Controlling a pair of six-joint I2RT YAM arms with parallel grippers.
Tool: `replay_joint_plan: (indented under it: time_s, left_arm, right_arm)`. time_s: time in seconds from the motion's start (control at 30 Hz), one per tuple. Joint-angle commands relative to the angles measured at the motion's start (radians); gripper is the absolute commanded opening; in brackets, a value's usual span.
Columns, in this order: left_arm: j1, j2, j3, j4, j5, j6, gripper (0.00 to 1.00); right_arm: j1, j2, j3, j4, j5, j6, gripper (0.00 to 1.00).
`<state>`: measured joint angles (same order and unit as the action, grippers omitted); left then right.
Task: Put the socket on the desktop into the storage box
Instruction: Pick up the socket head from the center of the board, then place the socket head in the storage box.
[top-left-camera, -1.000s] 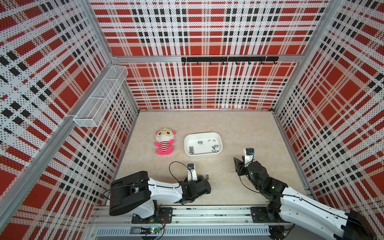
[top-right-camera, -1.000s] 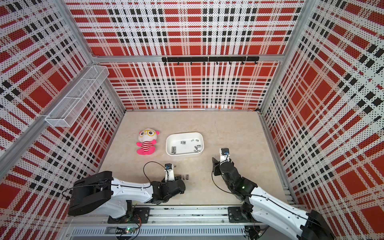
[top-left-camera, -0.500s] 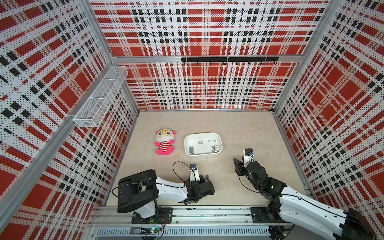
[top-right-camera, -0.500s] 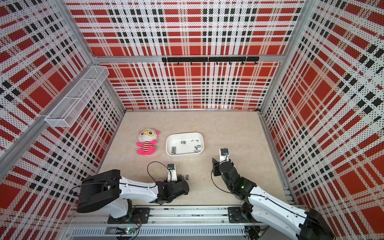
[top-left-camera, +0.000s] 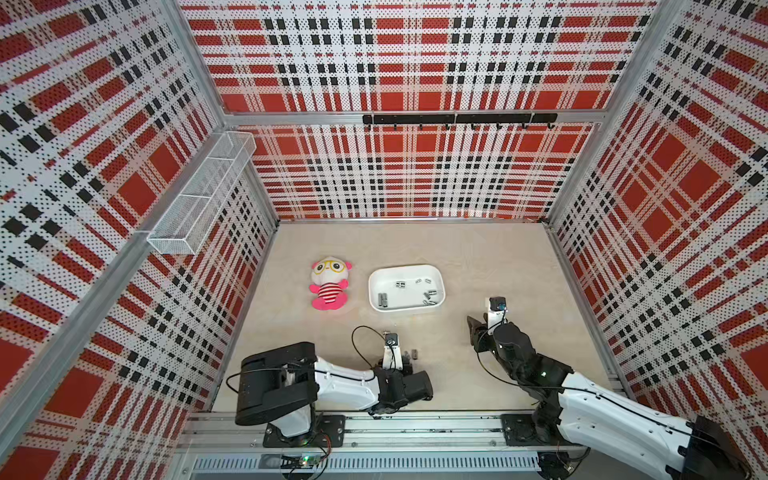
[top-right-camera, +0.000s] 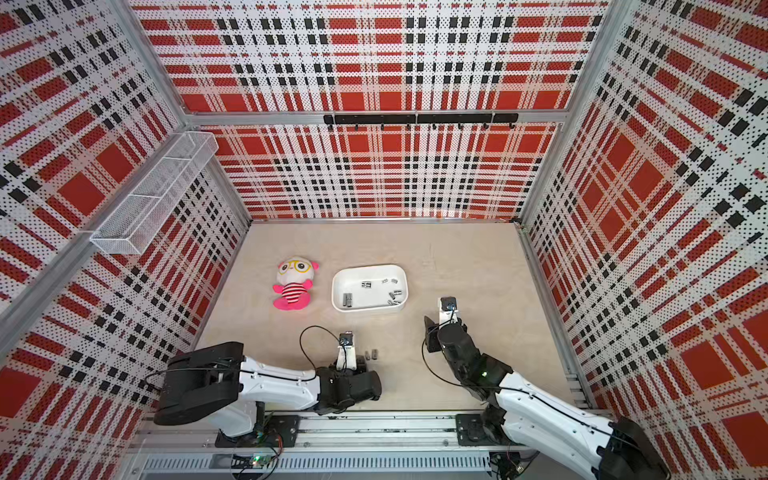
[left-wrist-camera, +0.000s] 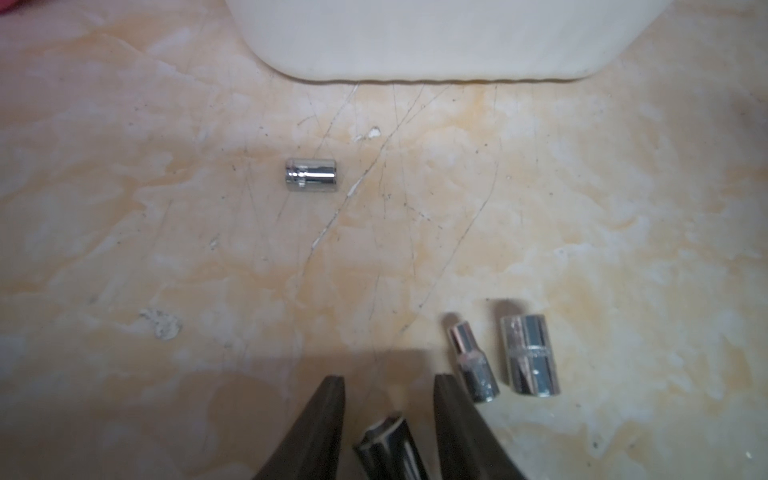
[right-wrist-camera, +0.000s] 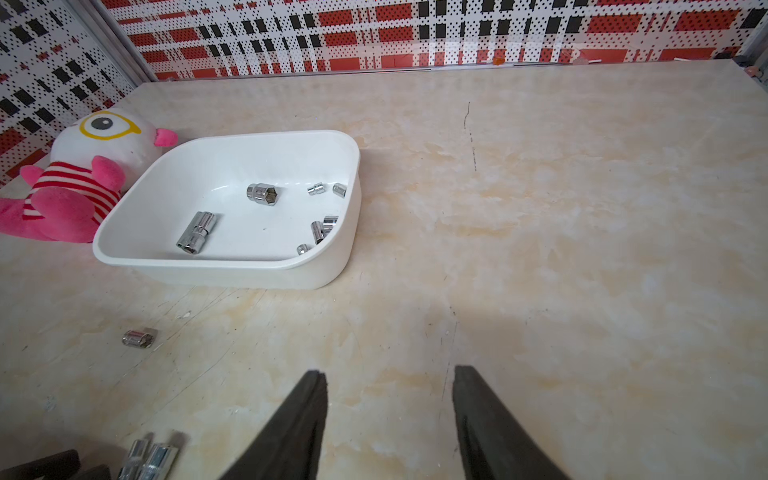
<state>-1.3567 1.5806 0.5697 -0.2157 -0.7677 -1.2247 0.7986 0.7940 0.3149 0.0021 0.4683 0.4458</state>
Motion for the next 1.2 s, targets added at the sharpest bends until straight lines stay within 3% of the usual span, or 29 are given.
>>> replay_joint_plan:
  time_s: [0.0,0.6,0.83,1.0,1.17]
  left_arm:
    - [-0.015,0.018,0.007,-0.072,0.042,-0.029,0.41]
    - [-0.001,-0.031,-0.029,-0.070,0.024,-0.021,0.28]
    - [-0.005,-0.066,-0.049,-0.070,0.030,0.005,0.14]
    - [-0.006,-0.104,-0.028,-0.070,0.030,0.054,0.00]
    - [0.042,-0.184,0.068,-0.084,0.024,0.194,0.00]
  right_arm:
    - [0.005,0.004,0.019,0.000,0.012,-0.007,0.55]
    - [0.005,0.031,0.026,0.007,0.010,-0.010,0.55]
    - [0.005,0.017,0.020,0.012,0.007,-0.014,0.55]
    - [0.005,0.020,0.020,0.014,0.005,-0.013,0.55]
    - [0.005,0.030,0.021,0.023,-0.028,-0.020,0.56]
